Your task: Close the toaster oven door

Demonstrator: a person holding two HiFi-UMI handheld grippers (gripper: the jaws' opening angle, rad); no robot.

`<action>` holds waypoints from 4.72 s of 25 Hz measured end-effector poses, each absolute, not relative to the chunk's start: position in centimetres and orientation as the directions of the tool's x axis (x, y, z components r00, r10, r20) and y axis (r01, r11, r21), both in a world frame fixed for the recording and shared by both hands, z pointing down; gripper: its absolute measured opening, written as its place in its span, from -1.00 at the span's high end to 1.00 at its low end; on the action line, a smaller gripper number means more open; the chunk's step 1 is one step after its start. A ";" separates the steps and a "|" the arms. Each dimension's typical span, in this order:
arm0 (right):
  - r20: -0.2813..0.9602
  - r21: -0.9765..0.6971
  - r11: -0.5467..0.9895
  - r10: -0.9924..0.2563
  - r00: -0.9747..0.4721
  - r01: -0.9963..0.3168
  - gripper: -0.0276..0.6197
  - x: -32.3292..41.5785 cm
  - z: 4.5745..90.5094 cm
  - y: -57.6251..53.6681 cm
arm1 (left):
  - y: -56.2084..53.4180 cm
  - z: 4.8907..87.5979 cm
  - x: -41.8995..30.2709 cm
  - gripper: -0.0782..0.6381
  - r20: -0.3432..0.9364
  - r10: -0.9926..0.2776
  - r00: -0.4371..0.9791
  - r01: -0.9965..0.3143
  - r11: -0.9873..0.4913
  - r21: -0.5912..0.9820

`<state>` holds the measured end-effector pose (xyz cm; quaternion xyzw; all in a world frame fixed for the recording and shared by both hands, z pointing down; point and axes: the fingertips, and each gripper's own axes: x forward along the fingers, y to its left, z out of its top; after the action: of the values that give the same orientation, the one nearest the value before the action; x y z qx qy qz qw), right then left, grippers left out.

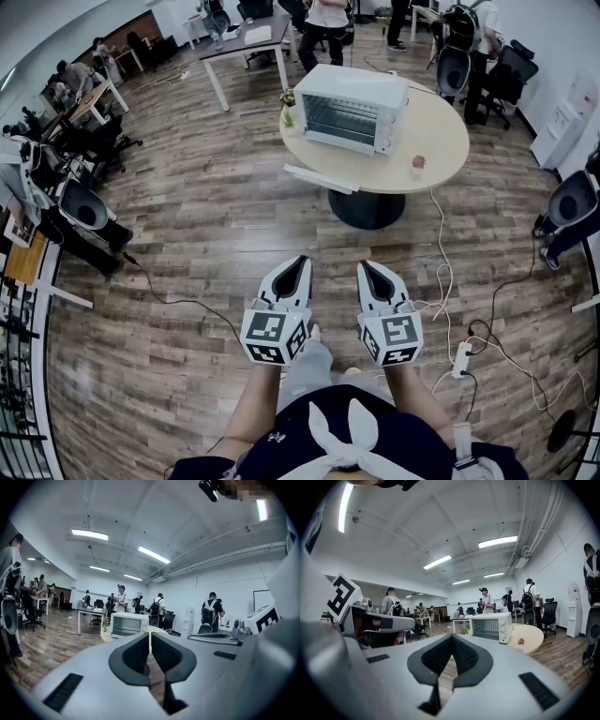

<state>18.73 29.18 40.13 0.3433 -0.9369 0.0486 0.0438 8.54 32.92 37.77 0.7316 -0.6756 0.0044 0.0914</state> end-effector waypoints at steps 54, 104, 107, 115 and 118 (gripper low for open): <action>0.305 -0.106 0.565 -0.765 -0.567 -0.819 0.26 9.4 48.2 10.1 | 12.0 46.6 -9.4 0.00 0.327 -0.926 0.190 -0.981 -0.171 0.088; 0.627 -0.452 0.318 -0.552 -0.550 -0.833 0.32 7.6 68.6 -8.0 | -8.6 65.4 -21.5 0.01 0.693 -0.680 0.239 -0.956 -0.039 0.291; 0.633 -0.480 0.301 -0.532 -0.563 -0.824 0.32 7.2 69.5 -8.5 | -9.1 66.3 -22.4 0.01 0.694 -0.680 0.237 -0.948 -0.005 0.319; 0.634 -0.534 0.272 -0.497 -0.592 -0.800 0.32 6.6 70.7 -9.6 | -10.2 68.1 -22.4 0.00 0.703 -0.659 0.267 -0.906 0.077 0.416; 0.644 -0.534 0.262 -0.490 -0.587 -0.804 0.32 6.6 71.2 -9.9 | -10.4 68.8 -22.5 0.00 0.710 -0.651 0.269 -0.901 0.091 0.425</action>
<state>6.62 -9.94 71.23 0.4178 -0.7741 0.4411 0.1781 -22.54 -10.44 68.83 0.6594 -0.5882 0.1397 0.4470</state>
